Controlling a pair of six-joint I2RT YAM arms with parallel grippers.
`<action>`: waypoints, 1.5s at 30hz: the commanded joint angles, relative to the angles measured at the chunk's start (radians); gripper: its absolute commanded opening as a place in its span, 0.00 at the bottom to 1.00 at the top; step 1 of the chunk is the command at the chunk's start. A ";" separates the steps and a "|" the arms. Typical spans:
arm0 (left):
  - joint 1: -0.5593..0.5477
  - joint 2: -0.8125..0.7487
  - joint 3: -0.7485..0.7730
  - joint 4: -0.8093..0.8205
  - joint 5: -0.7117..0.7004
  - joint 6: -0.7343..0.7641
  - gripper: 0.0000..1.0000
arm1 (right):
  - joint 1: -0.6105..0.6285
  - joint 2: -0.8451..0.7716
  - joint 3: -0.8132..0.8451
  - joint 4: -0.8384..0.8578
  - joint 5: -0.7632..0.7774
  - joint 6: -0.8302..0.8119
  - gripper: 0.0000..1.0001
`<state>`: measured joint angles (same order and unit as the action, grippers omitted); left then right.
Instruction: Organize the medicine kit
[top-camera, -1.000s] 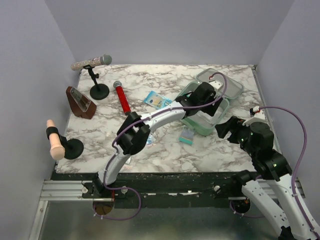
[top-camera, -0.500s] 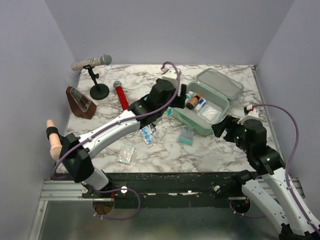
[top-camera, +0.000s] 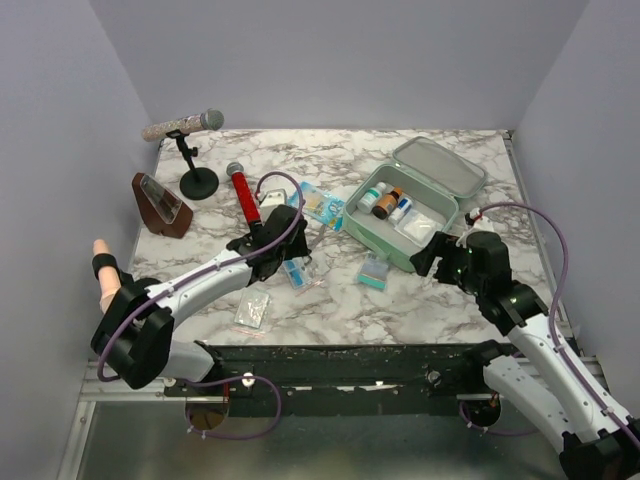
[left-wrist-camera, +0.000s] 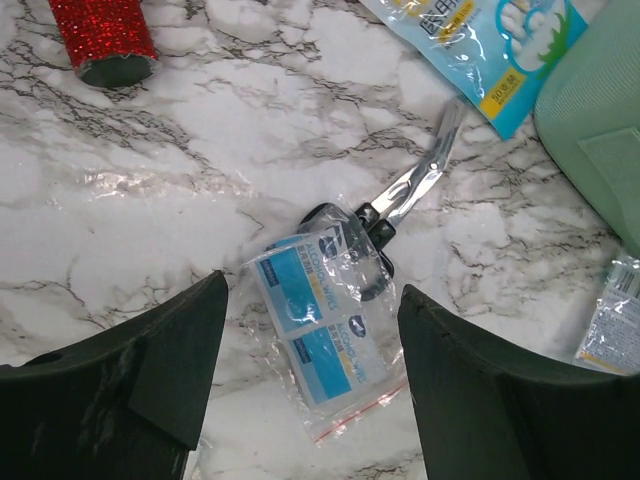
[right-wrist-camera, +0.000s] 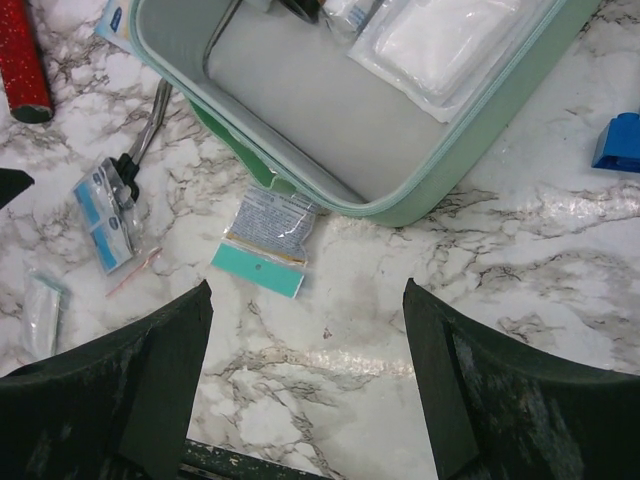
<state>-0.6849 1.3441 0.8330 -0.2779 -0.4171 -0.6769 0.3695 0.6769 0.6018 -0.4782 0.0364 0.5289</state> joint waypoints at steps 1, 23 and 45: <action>0.042 0.035 -0.012 0.006 0.001 -0.082 0.79 | 0.002 0.001 -0.017 0.035 -0.030 -0.012 0.85; 0.169 0.585 0.579 -0.070 0.132 -0.278 0.87 | 0.002 -0.007 -0.030 0.047 -0.043 -0.003 0.85; 0.205 0.768 0.574 0.059 0.253 -0.636 0.74 | 0.002 -0.022 -0.010 0.026 -0.015 -0.006 0.85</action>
<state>-0.4908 2.0331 1.3834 -0.2241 -0.2104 -1.2537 0.3695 0.6655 0.5770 -0.4381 0.0063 0.5297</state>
